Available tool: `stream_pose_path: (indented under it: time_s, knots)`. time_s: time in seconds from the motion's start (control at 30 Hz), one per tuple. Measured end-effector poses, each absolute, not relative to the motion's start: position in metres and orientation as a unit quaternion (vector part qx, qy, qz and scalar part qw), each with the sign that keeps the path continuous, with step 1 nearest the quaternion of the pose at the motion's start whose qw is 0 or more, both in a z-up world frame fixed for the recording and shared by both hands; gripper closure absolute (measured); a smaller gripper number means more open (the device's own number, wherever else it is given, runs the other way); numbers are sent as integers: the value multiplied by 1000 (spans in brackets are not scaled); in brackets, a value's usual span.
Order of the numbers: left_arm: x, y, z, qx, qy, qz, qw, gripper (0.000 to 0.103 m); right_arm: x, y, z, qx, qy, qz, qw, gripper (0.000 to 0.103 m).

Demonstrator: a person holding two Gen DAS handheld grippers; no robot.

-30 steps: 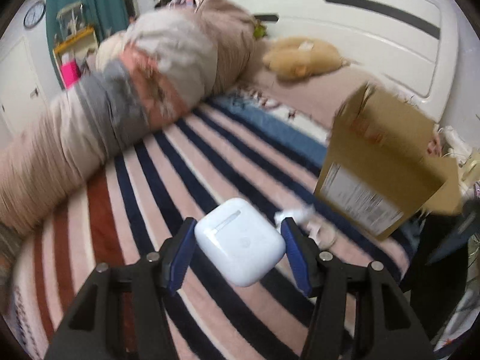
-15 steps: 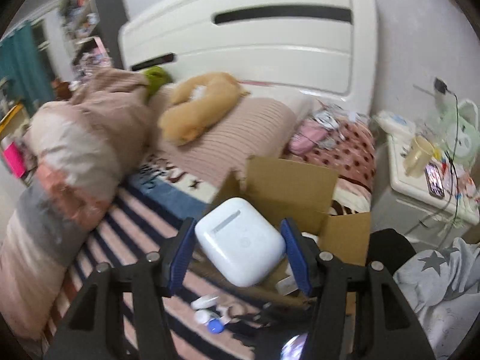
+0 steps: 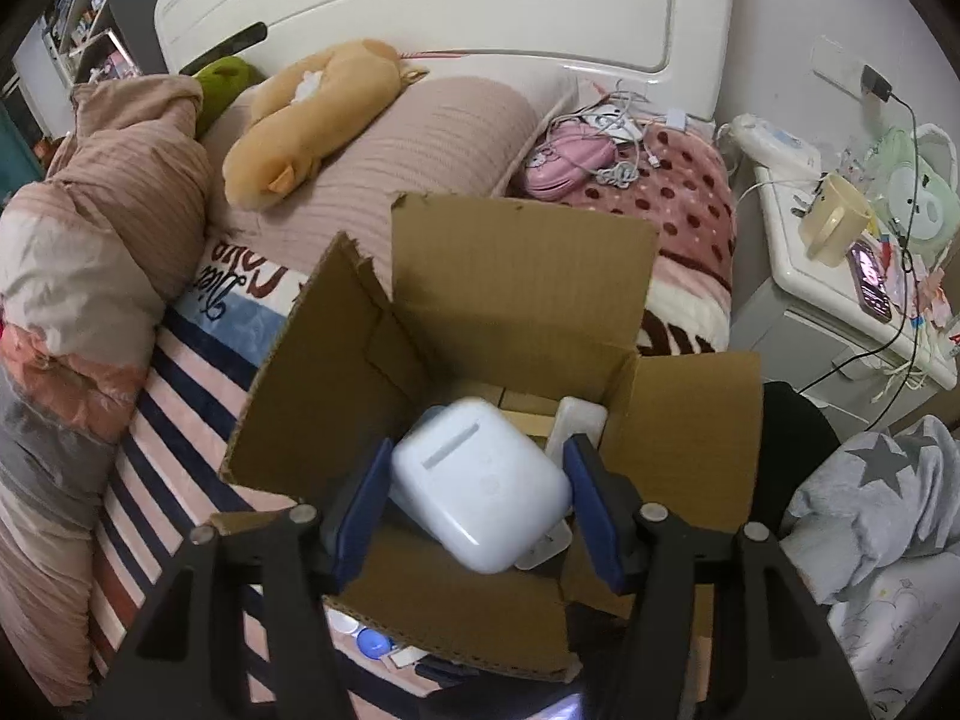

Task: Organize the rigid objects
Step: 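Carry the AirPods case into the box with the left tool while the right tool grasps the tape roll, then drop the tape roll into the box with the right tool while the left tool grasps the lens case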

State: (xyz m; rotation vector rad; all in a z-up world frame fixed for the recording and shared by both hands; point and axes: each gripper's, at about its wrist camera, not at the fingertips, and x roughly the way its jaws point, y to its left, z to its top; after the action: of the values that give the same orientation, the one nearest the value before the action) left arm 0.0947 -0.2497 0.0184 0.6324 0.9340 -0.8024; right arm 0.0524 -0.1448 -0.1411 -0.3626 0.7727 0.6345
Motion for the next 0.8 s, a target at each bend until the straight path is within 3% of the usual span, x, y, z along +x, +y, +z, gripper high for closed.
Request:
stream_pose_path:
  time_s: [0.07, 0.13, 0.23, 0.27, 0.5, 0.53, 0.8]
  knots:
    - [95, -246, 23, 287, 420, -362, 781, 21, 49, -146, -138, -181, 357, 299, 867, 102]
    - [94, -239, 31, 276, 409, -360, 792, 20, 47, -146, -136, -184, 351, 298, 869, 99]
    - [93, -216, 51, 246, 389, -354, 814, 19, 46, -142, -138, -198, 342, 291, 871, 73]
    - [93, -201, 59, 230, 382, -342, 827, 19, 49, -139, -141, -207, 342, 280, 873, 72]
    - [86, -94, 66, 179, 352, -236, 888, 11, 71, -128, -160, -251, 351, 220, 875, 74]
    - [85, -77, 59, 174, 357, -223, 890, 11, 72, -128, -160, -253, 351, 220, 874, 86]
    - [86, -10, -26, 130, 400, -203, 884, 11, 41, -141, -133, -189, 408, 312, 837, 86]
